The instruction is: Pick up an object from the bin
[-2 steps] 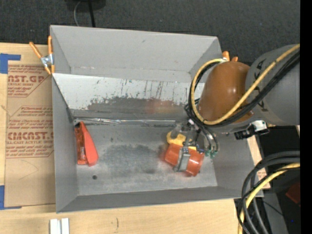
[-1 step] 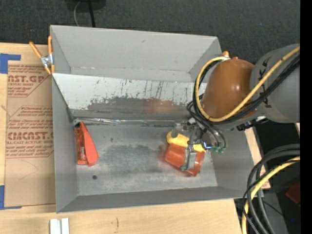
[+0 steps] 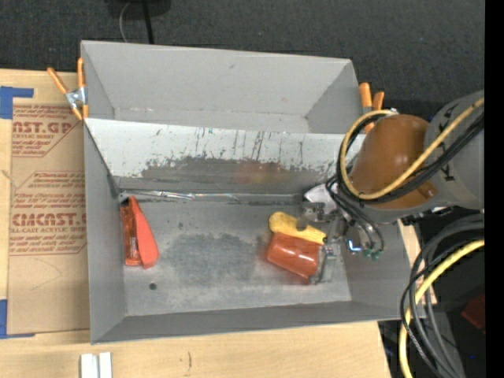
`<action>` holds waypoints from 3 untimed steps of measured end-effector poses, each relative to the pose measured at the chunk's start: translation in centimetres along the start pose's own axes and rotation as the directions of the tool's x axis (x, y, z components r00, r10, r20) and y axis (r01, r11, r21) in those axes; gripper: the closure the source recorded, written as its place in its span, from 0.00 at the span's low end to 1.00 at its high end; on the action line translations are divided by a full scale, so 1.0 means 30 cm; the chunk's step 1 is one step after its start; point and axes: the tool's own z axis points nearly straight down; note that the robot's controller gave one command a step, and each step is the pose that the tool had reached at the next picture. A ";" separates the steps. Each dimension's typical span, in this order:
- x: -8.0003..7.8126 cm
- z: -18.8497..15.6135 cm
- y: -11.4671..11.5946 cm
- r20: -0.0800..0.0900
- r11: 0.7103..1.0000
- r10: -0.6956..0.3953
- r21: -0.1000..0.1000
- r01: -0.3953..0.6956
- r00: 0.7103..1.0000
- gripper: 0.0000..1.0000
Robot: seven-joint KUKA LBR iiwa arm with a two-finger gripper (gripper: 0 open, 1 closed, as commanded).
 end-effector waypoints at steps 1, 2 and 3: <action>0.017 0.056 -0.080 -0.005 0.995 0.098 0.005 -0.098 0.995 0.00; -0.021 0.152 0.120 0.001 0.991 -0.132 -0.001 0.132 0.991 1.00; -0.021 0.152 0.120 0.001 0.991 -0.132 -0.001 0.132 0.991 1.00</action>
Offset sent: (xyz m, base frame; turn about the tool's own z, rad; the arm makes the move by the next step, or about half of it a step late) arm 0.0071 0.0347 -0.0455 -0.1324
